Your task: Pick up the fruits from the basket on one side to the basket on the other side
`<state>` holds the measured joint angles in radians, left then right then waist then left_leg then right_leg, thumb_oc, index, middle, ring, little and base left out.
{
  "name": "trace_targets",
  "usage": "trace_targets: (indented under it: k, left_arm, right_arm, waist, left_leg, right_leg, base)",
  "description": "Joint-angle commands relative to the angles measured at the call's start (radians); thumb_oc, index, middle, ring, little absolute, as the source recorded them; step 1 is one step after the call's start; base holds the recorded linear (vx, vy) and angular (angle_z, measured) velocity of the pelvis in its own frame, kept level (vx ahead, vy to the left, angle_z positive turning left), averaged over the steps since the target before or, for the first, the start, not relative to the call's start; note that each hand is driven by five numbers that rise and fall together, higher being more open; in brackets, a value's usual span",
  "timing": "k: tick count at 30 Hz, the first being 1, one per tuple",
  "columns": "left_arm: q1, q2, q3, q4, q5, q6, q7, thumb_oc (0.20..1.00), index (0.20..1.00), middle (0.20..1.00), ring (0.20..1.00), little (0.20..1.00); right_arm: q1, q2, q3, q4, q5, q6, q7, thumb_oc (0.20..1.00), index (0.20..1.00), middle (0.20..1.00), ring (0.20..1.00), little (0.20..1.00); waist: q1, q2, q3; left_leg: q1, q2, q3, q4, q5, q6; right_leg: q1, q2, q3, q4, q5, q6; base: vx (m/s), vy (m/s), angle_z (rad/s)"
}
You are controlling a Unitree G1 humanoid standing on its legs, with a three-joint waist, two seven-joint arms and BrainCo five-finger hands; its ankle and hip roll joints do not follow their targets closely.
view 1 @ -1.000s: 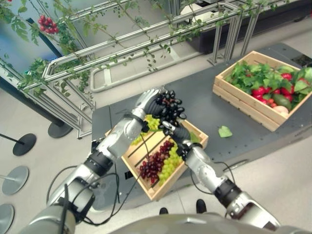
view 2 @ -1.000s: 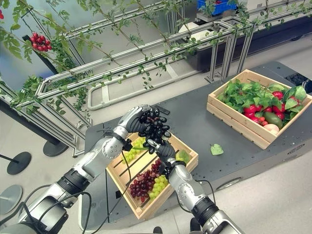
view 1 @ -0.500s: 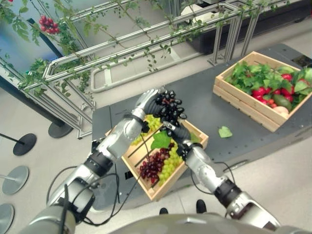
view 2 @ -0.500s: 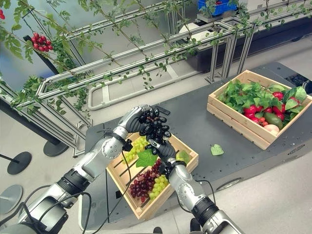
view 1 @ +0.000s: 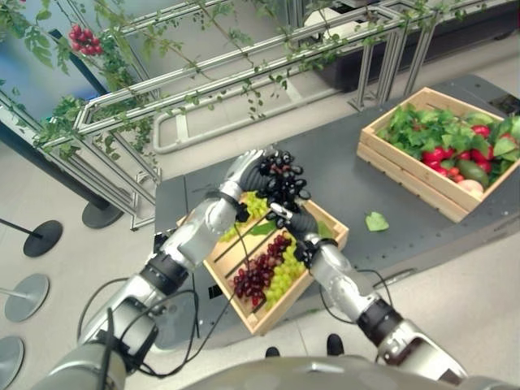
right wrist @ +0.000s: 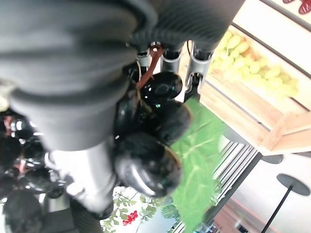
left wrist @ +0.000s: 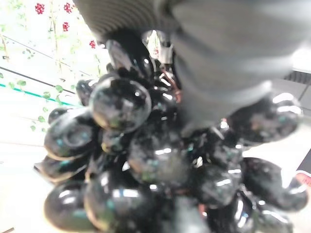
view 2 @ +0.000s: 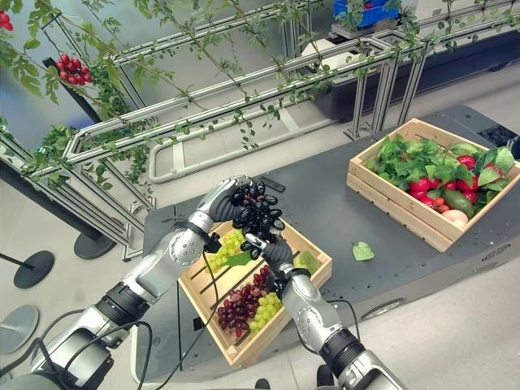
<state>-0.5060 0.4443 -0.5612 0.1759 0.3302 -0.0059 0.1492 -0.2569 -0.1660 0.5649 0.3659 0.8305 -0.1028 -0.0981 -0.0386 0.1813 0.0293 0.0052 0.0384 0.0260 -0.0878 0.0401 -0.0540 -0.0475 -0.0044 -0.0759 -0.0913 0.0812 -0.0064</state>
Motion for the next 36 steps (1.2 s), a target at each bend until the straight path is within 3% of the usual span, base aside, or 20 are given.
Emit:
trace_targets:
  k: [1, 20, 29, 36]
  left_arm:
    - [-0.058, -0.021, 0.057, -0.033, -0.041, -0.051, 0.055, 0.200, 0.200, 0.200, 0.200, 0.200]
    - [-0.024, -0.049, 0.063, -0.058, -0.161, -0.055, 0.076, 0.200, 0.200, 0.200, 0.200, 0.200]
    - [-0.002, -0.080, 0.053, -0.044, -0.226, -0.065, 0.066, 0.200, 0.200, 0.200, 0.200, 0.200]
    - [0.001, -0.081, 0.040, -0.042, -0.243, -0.065, 0.062, 0.200, 0.200, 0.200, 0.200, 0.200]
  right_arm:
    - [-0.066, 0.084, -0.004, 0.017, -0.050, -0.033, 0.013, 1.000, 1.000, 1.000, 1.000, 1.000]
    - [-0.104, 0.133, -0.017, 0.077, -0.010, -0.066, -0.013, 1.000, 1.000, 1.000, 1.000, 1.000]
    - [-0.127, 0.168, -0.012, 0.092, 0.103, -0.081, 0.043, 1.000, 1.000, 1.000, 1.000, 1.000]
    - [-0.144, 0.171, -0.013, 0.112, 0.082, -0.094, 0.012, 1.000, 1.000, 1.000, 1.000, 1.000]
  waist:
    - [0.003, -0.068, -0.043]
    - [0.012, -0.066, -0.040]
    - [0.021, -0.065, -0.036]
    - [0.024, -0.066, -0.039]
  left_leg:
    - [0.025, -0.060, 0.022, 0.008, -0.079, 0.010]
    - [0.023, -0.062, 0.018, 0.009, -0.077, 0.012]
    - [0.018, -0.064, 0.016, 0.009, -0.072, 0.013]
    - [0.017, -0.064, 0.012, 0.009, -0.072, 0.013]
  right_leg:
    - [0.039, -0.049, 0.017, 0.004, -0.093, 0.088]
    - [0.037, -0.051, 0.017, 0.004, -0.089, 0.086]
    - [0.034, -0.052, 0.013, 0.004, -0.086, 0.086]
    - [0.034, -0.053, 0.013, 0.004, -0.085, 0.085]
  base:
    - [0.00, 0.000, 0.00]
    - [0.00, 0.000, 0.00]
    - [0.00, 0.000, 0.00]
    - [0.00, 0.000, 0.00]
